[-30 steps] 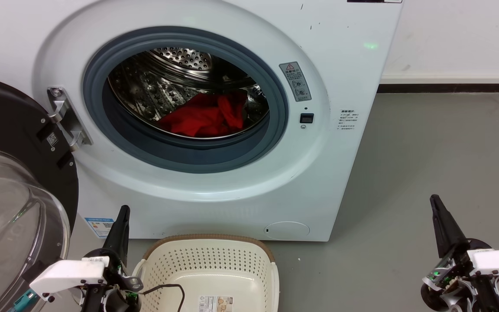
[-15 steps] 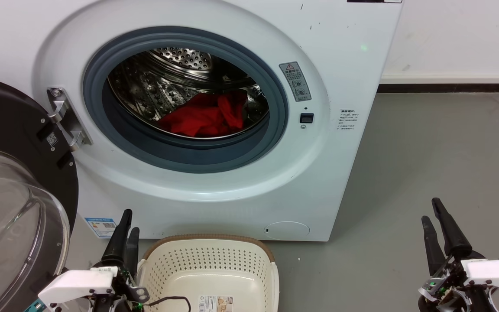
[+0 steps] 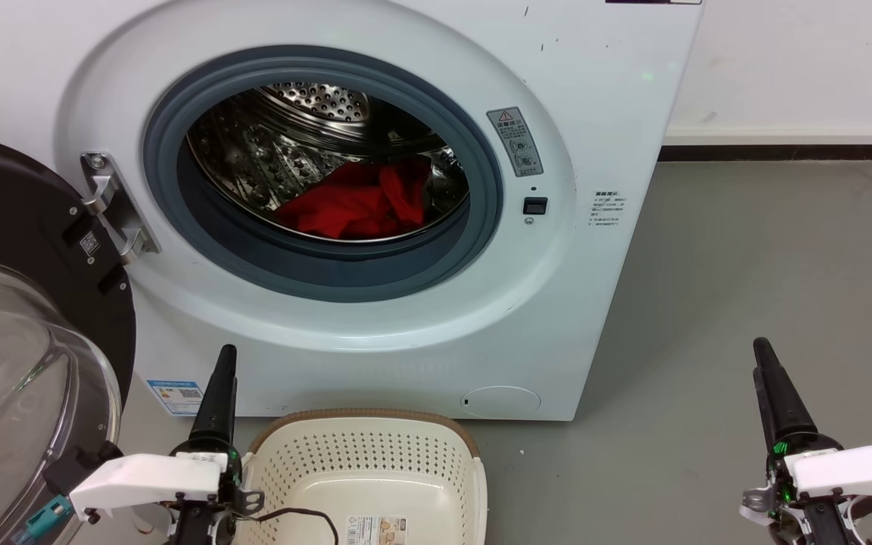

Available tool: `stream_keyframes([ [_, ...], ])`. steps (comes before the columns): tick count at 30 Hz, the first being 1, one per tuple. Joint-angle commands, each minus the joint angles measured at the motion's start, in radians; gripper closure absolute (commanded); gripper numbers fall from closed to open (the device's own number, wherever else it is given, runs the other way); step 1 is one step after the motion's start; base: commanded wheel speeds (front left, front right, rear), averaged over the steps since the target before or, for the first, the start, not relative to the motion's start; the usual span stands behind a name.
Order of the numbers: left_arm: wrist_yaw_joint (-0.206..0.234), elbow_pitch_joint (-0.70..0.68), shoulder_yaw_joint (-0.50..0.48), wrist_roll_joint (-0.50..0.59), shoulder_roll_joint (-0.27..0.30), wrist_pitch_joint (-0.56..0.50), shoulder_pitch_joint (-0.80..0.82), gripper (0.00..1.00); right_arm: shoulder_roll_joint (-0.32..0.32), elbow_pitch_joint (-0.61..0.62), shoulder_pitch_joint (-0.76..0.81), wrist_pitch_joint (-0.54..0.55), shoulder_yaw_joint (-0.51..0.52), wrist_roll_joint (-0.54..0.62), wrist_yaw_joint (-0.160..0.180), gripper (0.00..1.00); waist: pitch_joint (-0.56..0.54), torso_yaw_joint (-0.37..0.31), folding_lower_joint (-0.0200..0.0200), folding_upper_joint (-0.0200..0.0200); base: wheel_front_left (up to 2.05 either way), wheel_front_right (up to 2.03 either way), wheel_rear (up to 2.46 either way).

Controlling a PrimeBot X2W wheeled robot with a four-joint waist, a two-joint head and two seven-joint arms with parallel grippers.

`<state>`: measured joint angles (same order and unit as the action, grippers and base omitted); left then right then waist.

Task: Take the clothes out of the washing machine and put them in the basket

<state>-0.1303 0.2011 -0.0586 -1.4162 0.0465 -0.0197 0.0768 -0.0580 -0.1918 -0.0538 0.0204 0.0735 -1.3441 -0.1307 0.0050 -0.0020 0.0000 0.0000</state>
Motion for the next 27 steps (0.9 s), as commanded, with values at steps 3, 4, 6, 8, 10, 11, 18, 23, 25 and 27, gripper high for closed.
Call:
stream_keyframes([
  [3, 0.000, -0.034, 0.024, 0.112, 0.003, 0.022, 0.031, 0.00, -0.001, 0.047, 0.002, -0.022, 0.003, 0.133, 0.000, 0.00, -0.001, 0.000, 0.0000, 0.0000, 0.00, 0.00, 0.00],
  [4, 0.000, -0.036, 0.028, 0.135, 0.003, 0.026, 0.031, 0.00, 0.000, 0.052, 0.005, -0.026, 0.002, 0.158, 0.000, 0.00, -0.002, 0.000, 0.0000, 0.0000, 0.00, 0.00, 0.00],
  [6, 0.000, -0.041, 0.035, 0.190, 0.003, 0.035, 0.032, 0.00, 0.002, 0.063, 0.009, -0.034, 0.000, 0.209, 0.000, 0.00, -0.002, 0.000, 0.0000, 0.0000, 0.00, 0.00, 0.00],
  [8, 0.004, -0.046, 0.041, 0.237, 0.003, 0.042, 0.032, 0.00, 0.003, 0.072, 0.014, -0.041, -0.003, 0.257, 0.000, 0.00, -0.002, 0.000, 0.0000, 0.0000, 0.00, 0.00, 0.00],
  [10, 0.010, -0.051, 0.047, 0.283, 0.003, 0.050, 0.031, 0.00, 0.004, 0.079, 0.019, -0.045, -0.007, 0.306, 0.000, 0.00, -0.002, 0.000, 0.0000, 0.0000, 0.00, 0.00, 0.00],
  [11, 0.014, -0.053, 0.050, 0.306, 0.003, 0.054, 0.031, 0.00, 0.004, 0.083, 0.021, -0.047, -0.009, 0.329, 0.000, 0.00, -0.003, 0.000, 0.0000, 0.0000, 0.00, 0.00, 0.00],
  [18, 0.029, -0.061, 0.062, 0.446, 0.003, 0.075, 0.023, 0.00, 0.006, 0.095, 0.035, -0.053, -0.023, 0.453, 0.000, 0.00, -0.004, 0.001, 0.0000, 0.0000, 0.00, 0.00, 0.00],
  [23, 0.036, -0.066, 0.071, 0.551, 0.007, 0.093, 0.015, 0.00, 0.006, 0.097, 0.046, -0.055, -0.030, 0.542, 0.000, 0.00, -0.005, 0.003, 0.0000, 0.0000, 0.00, 0.00, 0.00],
  [25, 0.038, -0.068, 0.074, 0.585, 0.008, 0.099, 0.013, 0.00, 0.006, 0.097, 0.050, -0.058, -0.033, 0.578, 0.000, 0.00, -0.005, 0.005, 0.0000, 0.0000, 0.00, 0.00, 0.00],
  [27, 0.041, -0.067, 0.076, 0.619, 0.011, 0.106, 0.012, 0.00, 0.006, 0.100, 0.053, -0.063, -0.035, 0.613, 0.000, 0.00, -0.006, 0.006, 0.0000, 0.0000, 0.00, 0.00, 0.00],
])
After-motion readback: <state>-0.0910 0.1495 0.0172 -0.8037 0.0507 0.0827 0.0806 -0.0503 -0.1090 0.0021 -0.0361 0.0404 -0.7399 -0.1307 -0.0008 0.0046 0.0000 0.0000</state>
